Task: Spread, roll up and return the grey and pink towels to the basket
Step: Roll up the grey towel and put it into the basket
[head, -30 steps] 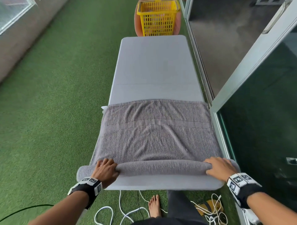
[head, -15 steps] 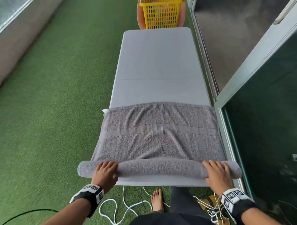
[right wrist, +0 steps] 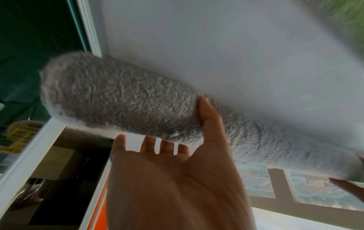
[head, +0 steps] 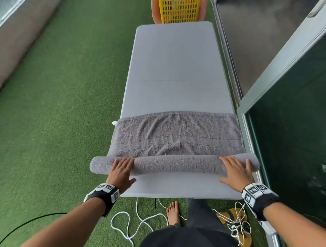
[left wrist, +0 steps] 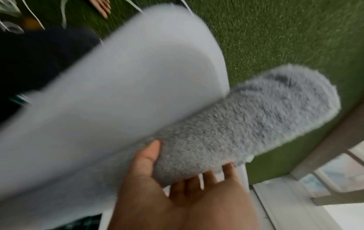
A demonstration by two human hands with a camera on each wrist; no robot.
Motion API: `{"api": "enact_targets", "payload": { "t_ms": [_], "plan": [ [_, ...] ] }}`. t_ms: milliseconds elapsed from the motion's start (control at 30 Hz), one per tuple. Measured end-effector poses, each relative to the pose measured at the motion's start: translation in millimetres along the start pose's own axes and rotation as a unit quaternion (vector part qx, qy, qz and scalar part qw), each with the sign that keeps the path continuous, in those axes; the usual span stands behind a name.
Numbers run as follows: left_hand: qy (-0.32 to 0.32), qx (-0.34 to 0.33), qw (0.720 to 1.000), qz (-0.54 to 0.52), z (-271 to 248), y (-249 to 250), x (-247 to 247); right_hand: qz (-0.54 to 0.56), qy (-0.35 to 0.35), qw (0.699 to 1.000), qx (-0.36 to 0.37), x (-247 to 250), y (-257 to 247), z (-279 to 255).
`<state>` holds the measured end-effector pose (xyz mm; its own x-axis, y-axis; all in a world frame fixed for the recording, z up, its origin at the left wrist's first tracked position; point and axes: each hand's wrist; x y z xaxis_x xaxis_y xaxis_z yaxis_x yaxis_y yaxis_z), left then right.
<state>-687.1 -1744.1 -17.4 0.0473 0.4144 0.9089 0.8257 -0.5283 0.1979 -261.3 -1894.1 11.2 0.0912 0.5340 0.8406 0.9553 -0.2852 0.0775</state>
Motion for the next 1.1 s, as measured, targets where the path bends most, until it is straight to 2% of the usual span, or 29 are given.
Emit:
{"api": "enact_targets", "payload": {
  "t_ms": [100,167,300,400,500,567,633,700,767,800,867,967,1100],
  "plan": [
    [0.020,0.013,0.999,0.031,18,2,19,-0.016,0.011,1.000,-0.008,13,-2,14],
    [0.011,0.022,0.999,0.039,39,0,35,-0.006,-0.003,1.000,-0.021,29,0,29],
    [0.051,0.065,0.995,-0.052,70,-5,52,0.080,0.090,0.993,-0.020,51,-1,52],
    [0.002,0.032,0.999,-0.016,77,-5,46,0.088,0.024,0.996,0.002,48,-7,55],
    [0.017,0.010,1.000,-0.005,84,-6,47,0.000,0.047,0.999,0.008,41,-8,58],
    [0.030,0.017,0.999,-0.029,92,-8,56,-0.001,0.047,0.999,0.004,50,-3,72],
    [0.001,0.015,0.999,-0.052,102,-11,66,0.013,0.019,1.000,-0.004,64,3,92],
    [0.038,0.002,0.998,-0.054,114,-14,72,0.024,0.036,0.999,-0.019,78,10,113],
    [0.103,0.020,0.993,-0.062,123,-15,72,0.053,0.111,0.992,-0.024,85,15,127],
    [0.116,0.031,0.990,-0.075,126,-15,71,0.071,0.132,0.989,-0.015,87,16,132],
    [0.109,0.014,0.991,-0.072,126,-17,65,0.081,0.104,0.991,0.021,88,19,137],
    [0.057,-0.044,0.996,-0.046,127,-27,61,0.019,0.055,0.996,0.063,84,24,139],
    [0.024,-0.033,0.998,-0.047,153,-21,88,0.016,0.030,0.997,0.076,104,29,161]
  ]
}}
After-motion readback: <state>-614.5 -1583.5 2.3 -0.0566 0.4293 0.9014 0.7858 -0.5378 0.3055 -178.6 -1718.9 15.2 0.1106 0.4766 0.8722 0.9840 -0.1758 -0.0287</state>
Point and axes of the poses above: each hand's wrist, its own z-axis towards the middle knuckle, its own x-axis out of the back of the hand, y = z × x, and after that the axes turned 5 degrees about -z, right-handed
